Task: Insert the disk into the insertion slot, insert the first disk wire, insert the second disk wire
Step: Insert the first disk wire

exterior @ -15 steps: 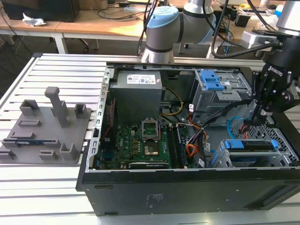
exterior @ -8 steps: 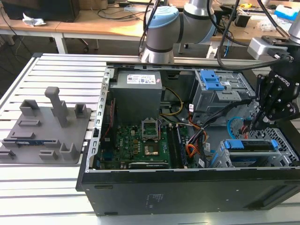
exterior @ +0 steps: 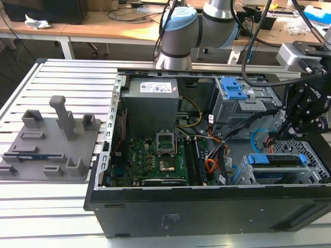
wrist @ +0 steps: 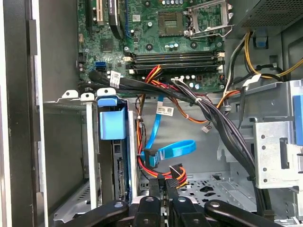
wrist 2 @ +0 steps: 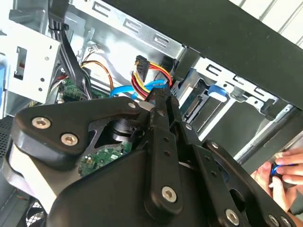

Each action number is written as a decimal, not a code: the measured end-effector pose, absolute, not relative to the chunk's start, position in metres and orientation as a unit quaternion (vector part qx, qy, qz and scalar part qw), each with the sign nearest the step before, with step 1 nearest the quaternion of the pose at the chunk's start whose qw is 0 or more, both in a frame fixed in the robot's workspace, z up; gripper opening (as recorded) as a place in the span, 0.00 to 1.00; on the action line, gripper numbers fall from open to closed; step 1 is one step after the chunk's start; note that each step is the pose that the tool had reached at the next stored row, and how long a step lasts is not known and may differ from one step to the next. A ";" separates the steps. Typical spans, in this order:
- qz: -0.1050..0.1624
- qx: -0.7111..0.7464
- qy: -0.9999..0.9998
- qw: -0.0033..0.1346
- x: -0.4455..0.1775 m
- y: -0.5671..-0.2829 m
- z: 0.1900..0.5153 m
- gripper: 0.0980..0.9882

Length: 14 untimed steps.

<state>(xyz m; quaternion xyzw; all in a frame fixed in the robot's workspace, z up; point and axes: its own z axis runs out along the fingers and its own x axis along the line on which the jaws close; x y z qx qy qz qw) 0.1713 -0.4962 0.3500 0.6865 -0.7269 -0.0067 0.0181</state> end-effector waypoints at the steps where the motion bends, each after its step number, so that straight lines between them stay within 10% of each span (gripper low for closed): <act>1: -0.012 0.687 -0.727 0.012 0.171 -0.497 0.350 0.08; 14: -0.018 0.687 -0.727 0.009 0.174 -0.504 0.350 0.08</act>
